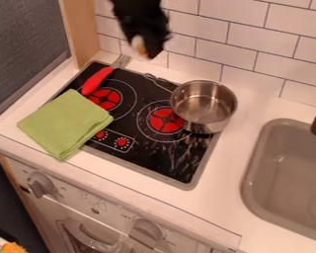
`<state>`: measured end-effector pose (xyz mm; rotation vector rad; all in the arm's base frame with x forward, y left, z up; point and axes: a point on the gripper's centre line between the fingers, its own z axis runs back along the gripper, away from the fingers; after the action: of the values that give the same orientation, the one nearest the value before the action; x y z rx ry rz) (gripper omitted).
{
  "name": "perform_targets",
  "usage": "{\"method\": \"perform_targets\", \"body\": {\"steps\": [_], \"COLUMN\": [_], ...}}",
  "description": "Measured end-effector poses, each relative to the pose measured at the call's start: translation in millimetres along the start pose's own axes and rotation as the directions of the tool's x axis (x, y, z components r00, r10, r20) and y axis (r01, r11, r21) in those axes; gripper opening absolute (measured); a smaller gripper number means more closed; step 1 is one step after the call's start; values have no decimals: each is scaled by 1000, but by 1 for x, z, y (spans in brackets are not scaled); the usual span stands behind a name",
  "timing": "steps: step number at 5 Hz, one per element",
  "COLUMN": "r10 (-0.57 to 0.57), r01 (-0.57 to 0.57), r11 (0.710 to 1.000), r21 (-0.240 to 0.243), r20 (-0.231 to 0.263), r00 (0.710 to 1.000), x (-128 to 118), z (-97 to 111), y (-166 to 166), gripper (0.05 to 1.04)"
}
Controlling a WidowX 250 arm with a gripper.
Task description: Take the sushi out of the silver pot and put it above the green cloth
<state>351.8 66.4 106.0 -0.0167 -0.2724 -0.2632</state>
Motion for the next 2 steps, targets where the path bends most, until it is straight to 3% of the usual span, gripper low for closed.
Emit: {"method": "perform_targets", "body": {"steps": [1, 2], "r10": [11, 3], "r01": [-12, 3], "r11": [1000, 999], "r21": [-2, 36], "r20": [-136, -171], "r00": [991, 985], "x": [-28, -29], "z": [-43, -63], "y": [25, 39], "gripper": [512, 512]}}
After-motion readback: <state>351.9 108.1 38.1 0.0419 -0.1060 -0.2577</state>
